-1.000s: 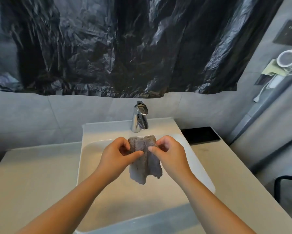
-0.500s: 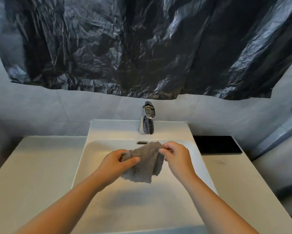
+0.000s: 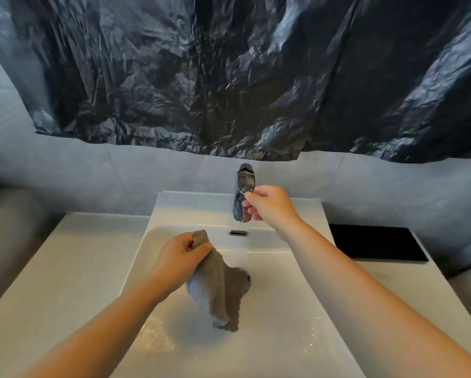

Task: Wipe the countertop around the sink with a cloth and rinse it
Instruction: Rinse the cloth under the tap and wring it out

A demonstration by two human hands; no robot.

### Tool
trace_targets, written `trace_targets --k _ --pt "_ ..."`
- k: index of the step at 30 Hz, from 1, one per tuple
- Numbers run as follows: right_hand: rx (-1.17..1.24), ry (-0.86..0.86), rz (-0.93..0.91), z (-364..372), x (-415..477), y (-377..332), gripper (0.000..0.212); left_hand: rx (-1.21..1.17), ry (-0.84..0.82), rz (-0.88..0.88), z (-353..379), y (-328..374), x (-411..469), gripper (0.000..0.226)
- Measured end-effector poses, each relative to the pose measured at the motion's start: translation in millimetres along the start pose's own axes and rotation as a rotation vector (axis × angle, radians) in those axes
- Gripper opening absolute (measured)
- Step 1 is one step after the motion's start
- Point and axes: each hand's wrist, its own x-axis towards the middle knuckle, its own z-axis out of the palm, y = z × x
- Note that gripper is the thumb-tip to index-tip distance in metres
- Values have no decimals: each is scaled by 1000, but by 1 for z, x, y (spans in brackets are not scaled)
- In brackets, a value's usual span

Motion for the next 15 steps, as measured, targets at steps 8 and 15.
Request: trace_targets --k 8,15 --pt "618 -44 189 -7 18 -40 10 -33 -29 -56 -6 -6 6 35" --pt "136 -29 -40 3 -49 28 15 -379 -150 -192 -3 5 14 19"
